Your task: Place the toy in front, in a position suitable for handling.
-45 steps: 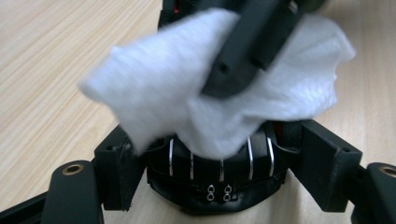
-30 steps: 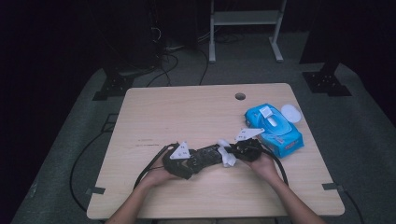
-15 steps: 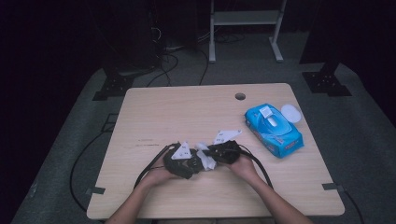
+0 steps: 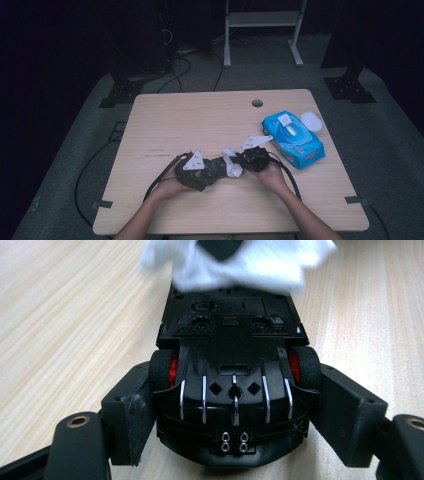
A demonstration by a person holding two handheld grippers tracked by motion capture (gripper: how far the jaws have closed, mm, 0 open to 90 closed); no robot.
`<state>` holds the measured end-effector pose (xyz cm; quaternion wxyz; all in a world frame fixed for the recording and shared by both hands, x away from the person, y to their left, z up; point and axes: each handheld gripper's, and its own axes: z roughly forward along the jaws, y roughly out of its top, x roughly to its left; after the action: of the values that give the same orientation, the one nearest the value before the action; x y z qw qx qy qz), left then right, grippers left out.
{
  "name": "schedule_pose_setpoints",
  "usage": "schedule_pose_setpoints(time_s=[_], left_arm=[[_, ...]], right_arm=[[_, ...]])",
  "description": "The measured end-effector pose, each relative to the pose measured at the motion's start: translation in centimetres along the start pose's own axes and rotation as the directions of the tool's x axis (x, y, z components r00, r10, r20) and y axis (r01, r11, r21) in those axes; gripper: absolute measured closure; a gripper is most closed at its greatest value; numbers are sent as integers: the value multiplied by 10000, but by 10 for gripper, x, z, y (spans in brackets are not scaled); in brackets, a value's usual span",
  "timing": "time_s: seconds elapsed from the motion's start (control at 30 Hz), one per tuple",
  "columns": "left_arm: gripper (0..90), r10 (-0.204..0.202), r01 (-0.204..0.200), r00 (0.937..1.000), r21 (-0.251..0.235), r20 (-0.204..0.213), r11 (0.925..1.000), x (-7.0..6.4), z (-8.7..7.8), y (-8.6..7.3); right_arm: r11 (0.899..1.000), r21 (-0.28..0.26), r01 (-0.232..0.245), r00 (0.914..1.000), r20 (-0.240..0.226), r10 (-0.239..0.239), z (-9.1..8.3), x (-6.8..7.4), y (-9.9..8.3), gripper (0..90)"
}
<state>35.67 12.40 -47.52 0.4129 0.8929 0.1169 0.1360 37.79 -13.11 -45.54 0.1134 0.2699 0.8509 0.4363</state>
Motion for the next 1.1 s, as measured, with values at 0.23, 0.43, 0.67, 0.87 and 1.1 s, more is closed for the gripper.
schedule_pose_setpoints(time_s=[0.23,0.43,0.67,0.87,1.1], left_arm=[[247,-44,44,10000,64,-23,10000,1,1,-2],[247,-59,60,9999,88,-109,9999,3,-2,-3],[246,-355,355,9993,37,-68,9994,6,-2,-5],[242,-785,788,9967,-122,218,9968,10,-4,-6],[197,-1964,1991,9779,-329,720,9794,17,-9,-6]], right_arm=[[9986,-200,484,9925,-1118,-503,29,34,26,824],[9968,-26,803,9822,-1699,-796,25,37,22,823],[9998,113,-152,9986,-506,158,-12,2,-1,822],[9996,279,51,9988,-488,-38,-13,7,-10,821],[9994,327,92,9973,-729,-68,-11,7,-15,822]])
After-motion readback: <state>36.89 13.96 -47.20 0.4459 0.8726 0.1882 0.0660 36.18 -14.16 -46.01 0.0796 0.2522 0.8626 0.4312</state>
